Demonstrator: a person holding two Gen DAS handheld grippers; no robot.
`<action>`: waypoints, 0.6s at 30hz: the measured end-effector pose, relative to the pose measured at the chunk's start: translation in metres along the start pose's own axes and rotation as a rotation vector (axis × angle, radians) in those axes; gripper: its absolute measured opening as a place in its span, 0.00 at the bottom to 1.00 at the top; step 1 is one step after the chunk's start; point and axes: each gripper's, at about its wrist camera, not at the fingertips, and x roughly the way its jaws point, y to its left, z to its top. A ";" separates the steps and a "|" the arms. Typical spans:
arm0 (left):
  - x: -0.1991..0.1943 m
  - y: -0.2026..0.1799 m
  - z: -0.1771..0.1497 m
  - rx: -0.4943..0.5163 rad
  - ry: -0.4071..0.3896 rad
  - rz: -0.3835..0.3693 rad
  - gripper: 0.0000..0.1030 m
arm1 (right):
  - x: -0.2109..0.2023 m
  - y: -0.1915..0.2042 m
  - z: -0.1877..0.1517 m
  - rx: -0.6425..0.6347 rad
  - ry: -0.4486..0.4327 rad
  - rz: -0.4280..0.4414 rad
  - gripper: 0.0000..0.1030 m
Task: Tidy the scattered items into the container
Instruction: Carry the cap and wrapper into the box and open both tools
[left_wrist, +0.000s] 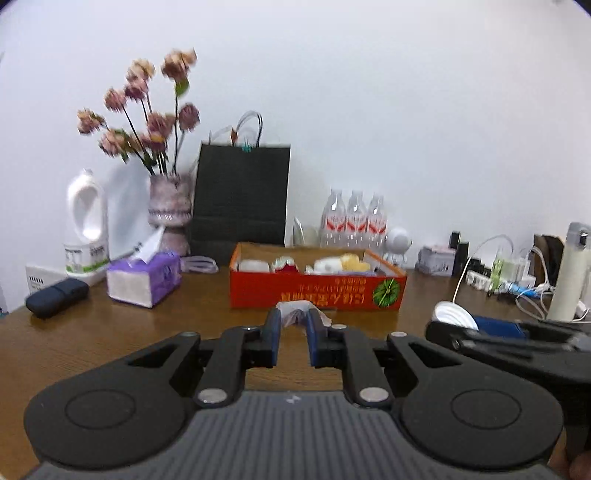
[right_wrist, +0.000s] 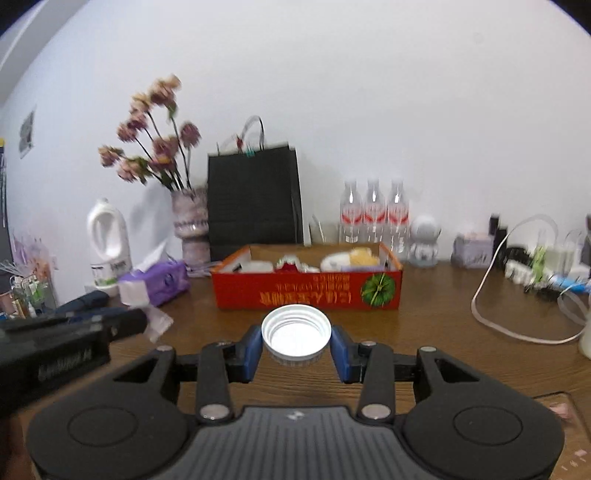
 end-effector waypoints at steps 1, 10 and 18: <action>-0.006 0.001 0.000 0.003 -0.010 -0.001 0.15 | -0.010 0.002 -0.003 -0.001 -0.016 -0.003 0.38; -0.013 0.018 -0.009 -0.041 0.012 0.032 0.15 | -0.033 0.012 -0.015 0.004 -0.026 0.002 0.38; 0.071 0.015 0.014 -0.030 0.044 -0.041 0.15 | 0.011 0.002 0.014 -0.046 -0.016 0.004 0.38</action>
